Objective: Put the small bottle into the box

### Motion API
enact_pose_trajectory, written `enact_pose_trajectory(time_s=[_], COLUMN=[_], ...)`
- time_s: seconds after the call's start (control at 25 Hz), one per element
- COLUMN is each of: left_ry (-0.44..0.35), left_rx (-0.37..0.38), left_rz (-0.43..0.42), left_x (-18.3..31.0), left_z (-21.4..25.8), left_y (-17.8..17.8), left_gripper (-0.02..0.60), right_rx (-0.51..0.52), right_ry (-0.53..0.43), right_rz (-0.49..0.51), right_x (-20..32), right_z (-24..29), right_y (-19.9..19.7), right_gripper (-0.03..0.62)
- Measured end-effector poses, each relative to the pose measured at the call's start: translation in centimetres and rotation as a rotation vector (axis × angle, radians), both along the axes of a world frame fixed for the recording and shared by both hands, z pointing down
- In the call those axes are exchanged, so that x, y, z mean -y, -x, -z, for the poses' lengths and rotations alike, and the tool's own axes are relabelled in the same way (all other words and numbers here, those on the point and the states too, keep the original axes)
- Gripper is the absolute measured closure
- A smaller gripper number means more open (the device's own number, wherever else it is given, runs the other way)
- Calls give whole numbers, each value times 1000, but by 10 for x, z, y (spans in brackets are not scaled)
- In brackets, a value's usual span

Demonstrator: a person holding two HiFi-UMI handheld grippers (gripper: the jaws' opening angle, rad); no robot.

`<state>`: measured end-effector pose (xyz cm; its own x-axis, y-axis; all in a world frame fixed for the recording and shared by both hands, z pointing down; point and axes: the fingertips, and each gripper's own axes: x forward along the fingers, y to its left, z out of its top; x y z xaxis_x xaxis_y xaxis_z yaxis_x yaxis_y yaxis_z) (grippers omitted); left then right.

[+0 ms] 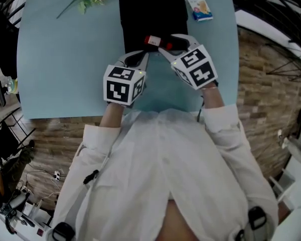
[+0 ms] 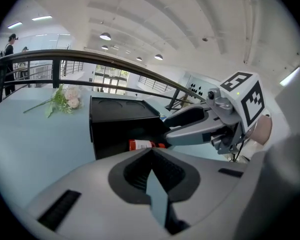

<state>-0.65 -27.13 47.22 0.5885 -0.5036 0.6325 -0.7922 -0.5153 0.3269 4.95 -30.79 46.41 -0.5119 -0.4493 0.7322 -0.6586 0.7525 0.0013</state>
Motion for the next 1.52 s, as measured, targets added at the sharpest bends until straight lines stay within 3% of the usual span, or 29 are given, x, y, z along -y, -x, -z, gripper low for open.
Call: enact_pose_trajectory(time_s=[0.16,0.32,0.64,0.96,1.52], left_ry=[-17,-16,-27,-52,-4], left_rx=[5,10,2,75,72], left_rz=[-22,-31,-48,-111,-126], left_x=[-1,-4,-9,-20,-28], left_z=[7,8,13,9,-6], left_y=[-5,-7,-14,-20,-21], left_gripper=[578,578,578,578,578], right_rx=[104,146,238,256,229], right_ry=[6,-21,-80,-63,36], right_rz=[-27,-68,-120,-116,-189], right_x=[-12,-22,-37,-47,-56], right_z=[15,23,33,28,-1], right_y=[4,3,3,0,-14], right_gripper=[401,486,536,589,592])
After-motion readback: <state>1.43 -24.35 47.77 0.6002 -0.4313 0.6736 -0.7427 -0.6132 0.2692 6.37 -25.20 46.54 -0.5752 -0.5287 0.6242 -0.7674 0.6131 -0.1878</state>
